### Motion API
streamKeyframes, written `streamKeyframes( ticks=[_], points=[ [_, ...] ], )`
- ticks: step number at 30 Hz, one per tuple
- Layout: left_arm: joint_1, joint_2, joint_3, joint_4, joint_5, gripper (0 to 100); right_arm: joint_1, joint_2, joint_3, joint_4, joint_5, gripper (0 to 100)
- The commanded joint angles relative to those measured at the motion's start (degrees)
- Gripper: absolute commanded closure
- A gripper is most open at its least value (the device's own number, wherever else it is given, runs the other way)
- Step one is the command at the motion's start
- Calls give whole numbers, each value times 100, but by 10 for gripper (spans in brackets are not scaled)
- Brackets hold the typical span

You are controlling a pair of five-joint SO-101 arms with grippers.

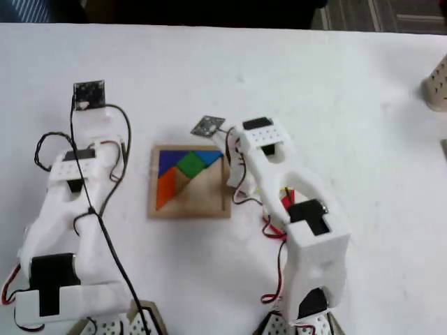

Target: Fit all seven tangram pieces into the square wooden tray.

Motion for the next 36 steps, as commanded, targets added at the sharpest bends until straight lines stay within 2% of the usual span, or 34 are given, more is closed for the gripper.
streamKeyframes(
  ticks=[1,4,18,36],
  points=[
    [66,-22,-9,-105,-70,976,136,119,-387,136,-62,741],
    [66,-22,-9,-97,-70,976,119,119,-387,127,-70,790],
    [66,-22,-9,-114,-70,976,163,119,-404,92,-686,793],
    [92,-22,-18,-123,-70,976,347,110,-774,356,-941,807]
  ],
)
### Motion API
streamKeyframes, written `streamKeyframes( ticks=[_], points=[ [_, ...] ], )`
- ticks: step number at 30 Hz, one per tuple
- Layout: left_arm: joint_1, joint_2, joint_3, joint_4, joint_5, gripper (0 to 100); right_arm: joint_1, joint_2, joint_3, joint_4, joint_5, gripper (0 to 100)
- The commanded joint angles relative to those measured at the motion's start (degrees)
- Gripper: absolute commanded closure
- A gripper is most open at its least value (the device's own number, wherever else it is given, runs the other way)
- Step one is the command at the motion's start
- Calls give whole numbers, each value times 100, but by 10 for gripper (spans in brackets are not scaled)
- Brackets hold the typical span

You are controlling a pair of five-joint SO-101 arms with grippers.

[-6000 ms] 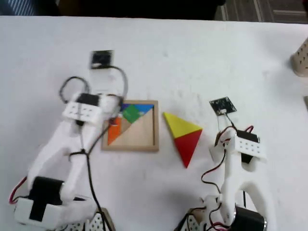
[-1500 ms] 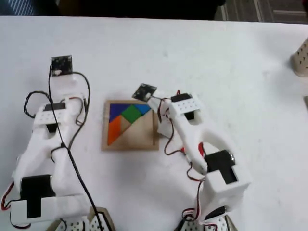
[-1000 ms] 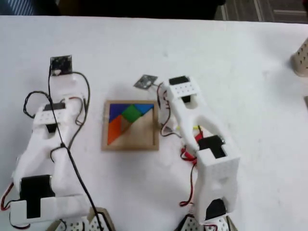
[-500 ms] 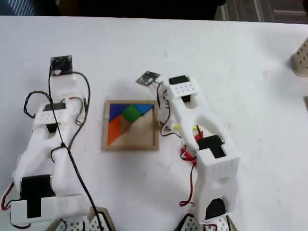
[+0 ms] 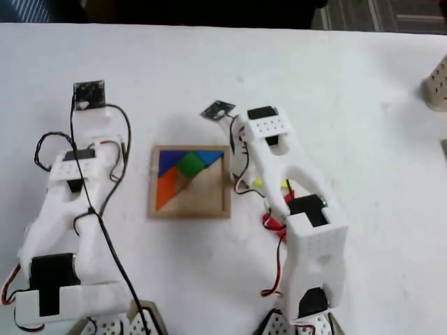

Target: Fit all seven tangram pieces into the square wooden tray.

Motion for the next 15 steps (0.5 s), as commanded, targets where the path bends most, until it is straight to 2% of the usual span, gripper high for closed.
streamKeyframes(
  ticks=[1,7,15],
  points=[
    [92,-22,-18,-123,-70,976,136,-31,-176,84,-193,819],
    [92,-22,-18,-123,-70,976,145,-31,-176,75,-220,852],
    [66,-22,-18,-123,-70,976,743,-31,-563,163,-255,886]
  ],
)
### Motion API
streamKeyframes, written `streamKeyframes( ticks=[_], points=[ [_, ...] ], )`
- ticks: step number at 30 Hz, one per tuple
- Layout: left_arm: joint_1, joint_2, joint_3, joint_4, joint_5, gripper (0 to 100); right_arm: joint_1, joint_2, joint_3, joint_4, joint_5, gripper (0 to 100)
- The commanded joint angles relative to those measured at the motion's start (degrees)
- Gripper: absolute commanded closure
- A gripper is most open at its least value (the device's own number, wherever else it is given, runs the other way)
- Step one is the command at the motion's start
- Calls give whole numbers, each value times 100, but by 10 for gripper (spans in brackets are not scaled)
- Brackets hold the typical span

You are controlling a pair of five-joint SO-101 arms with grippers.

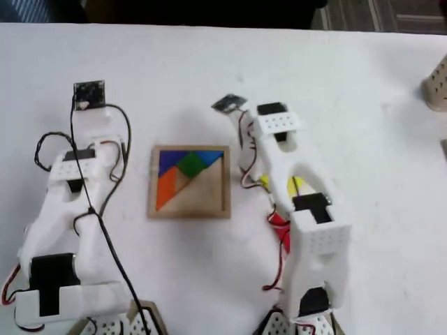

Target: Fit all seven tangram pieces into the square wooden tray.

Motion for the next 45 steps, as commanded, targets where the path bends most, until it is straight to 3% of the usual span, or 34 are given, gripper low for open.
streamKeyframes(
  ticks=[1,7,11,14,18,24,31,43,45],
  points=[
    [66,-22,-18,-123,-70,976,409,-40,-387,75,-18,886],
    [66,-22,-18,-123,-70,976,497,-66,-440,171,18,885],
    [66,-22,-18,-123,-70,976,479,-224,-703,840,26,882],
    [66,-22,-18,-123,-70,976,514,-514,-844,1455,563,868],
    [66,-22,-18,-123,-70,976,734,-796,-580,1886,1380,749],
    [66,-22,-18,-123,-70,976,1165,-866,677,954,2558,611],
    [66,-22,-18,-123,-70,976,1244,-875,1565,-13,3367,598],
    [66,-22,-18,-123,-70,976,1156,-866,1600,-277,3429,601],
    [66,-22,-18,-123,-70,976,1121,-857,1582,-295,3103,601]
  ],
)
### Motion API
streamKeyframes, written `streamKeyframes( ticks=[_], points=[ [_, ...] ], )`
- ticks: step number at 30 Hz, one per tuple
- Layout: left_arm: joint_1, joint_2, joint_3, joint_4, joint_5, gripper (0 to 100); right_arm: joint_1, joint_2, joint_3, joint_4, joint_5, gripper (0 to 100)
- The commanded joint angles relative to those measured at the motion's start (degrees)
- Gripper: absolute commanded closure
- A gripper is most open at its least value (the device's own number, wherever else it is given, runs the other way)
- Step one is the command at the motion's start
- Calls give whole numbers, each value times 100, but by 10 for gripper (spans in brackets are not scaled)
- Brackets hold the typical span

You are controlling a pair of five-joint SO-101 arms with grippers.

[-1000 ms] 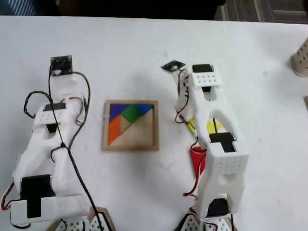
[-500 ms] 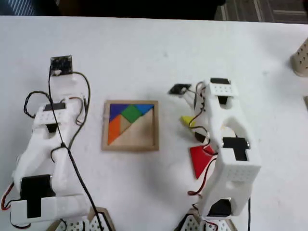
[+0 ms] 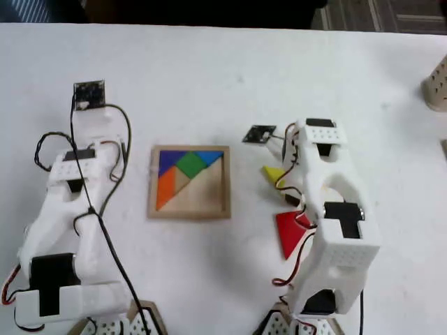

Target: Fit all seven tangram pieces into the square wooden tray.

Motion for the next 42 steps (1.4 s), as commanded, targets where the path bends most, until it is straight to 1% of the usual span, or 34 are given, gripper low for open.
streamKeyframes(
  ticks=[1,4,6,13,15,21,24,30,34,36,38,42],
  points=[
    [66,-22,-18,-123,-70,976,-154,-171,-44,-312,-536,601],
    [66,-22,-18,-123,-70,976,-268,-171,-35,-593,-1433,601],
    [66,-22,-18,-123,-70,976,-330,-171,-53,-690,-1873,601],
    [66,-22,-18,-123,-70,976,-479,-189,-53,-1077,-3103,603],
    [66,-22,-18,-123,-70,976,-479,-215,-53,-1165,-3367,625],
    [66,-22,-18,-123,-70,976,-602,-171,-264,-1130,-3622,783],
    [66,-22,-18,-123,-70,976,-725,-224,-281,-1147,-3692,825],
    [66,-22,-18,-123,-70,976,-1165,-224,-281,-1121,-3727,825],
    [66,-22,-18,-123,-70,976,-1270,-251,-369,-1015,-3763,825],
    [66,-22,-18,-123,-70,976,-1244,-347,-598,-716,-4141,822],
    [66,-22,-18,-123,-70,976,-1262,-462,-809,-453,-4404,788],
    [66,-22,-18,-123,-70,976,-1516,-629,-967,-347,-4677,675]
  ],
)
